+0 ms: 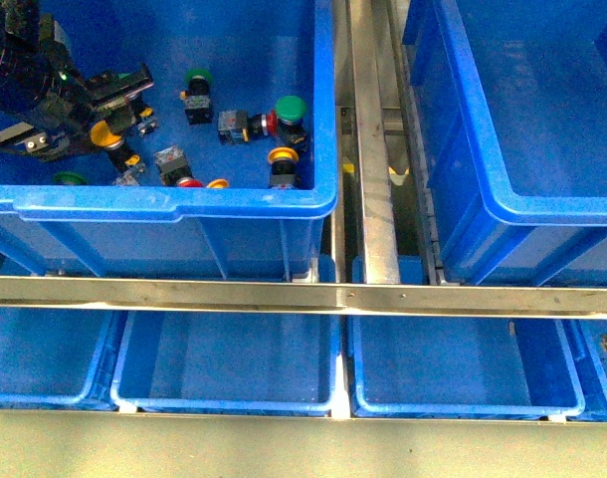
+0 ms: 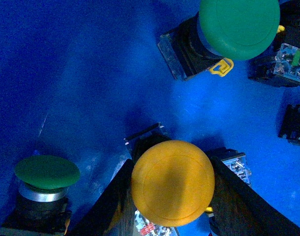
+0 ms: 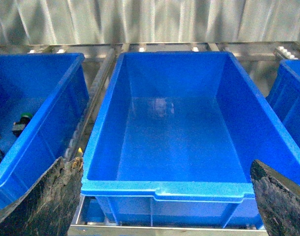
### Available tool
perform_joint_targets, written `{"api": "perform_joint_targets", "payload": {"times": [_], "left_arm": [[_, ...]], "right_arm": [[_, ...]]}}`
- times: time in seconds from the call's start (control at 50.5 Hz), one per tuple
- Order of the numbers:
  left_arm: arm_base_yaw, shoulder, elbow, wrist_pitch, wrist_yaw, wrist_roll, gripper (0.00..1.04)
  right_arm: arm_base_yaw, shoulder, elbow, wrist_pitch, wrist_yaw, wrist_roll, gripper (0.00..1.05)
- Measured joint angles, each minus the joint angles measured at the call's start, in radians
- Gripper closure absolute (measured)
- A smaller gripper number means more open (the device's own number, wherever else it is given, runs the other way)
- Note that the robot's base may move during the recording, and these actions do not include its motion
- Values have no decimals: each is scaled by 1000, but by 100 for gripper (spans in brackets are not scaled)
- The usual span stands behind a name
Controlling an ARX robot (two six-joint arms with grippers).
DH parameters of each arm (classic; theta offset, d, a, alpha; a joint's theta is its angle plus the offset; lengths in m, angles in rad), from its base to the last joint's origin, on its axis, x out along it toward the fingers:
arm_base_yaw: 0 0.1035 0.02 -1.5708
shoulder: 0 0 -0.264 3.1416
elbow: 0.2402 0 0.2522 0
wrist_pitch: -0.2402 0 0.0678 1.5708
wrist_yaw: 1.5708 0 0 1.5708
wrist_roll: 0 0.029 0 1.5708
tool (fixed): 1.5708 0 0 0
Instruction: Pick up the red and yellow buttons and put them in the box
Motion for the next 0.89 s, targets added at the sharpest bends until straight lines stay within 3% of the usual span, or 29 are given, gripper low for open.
{"api": "perform_joint_targets", "payload": {"times": [0.357, 0.792, 0.891], "left_arm": [[8, -48, -66, 23, 55, -10, 70], [74, -392, -344, 47, 266, -39, 70], [97, -479, -412, 1, 352, -49, 70]], "right_arm": [[0, 0, 0, 0, 0, 0, 6], [0, 0, 0, 0, 0, 0, 6], [0, 0, 0, 0, 0, 0, 6]]}}
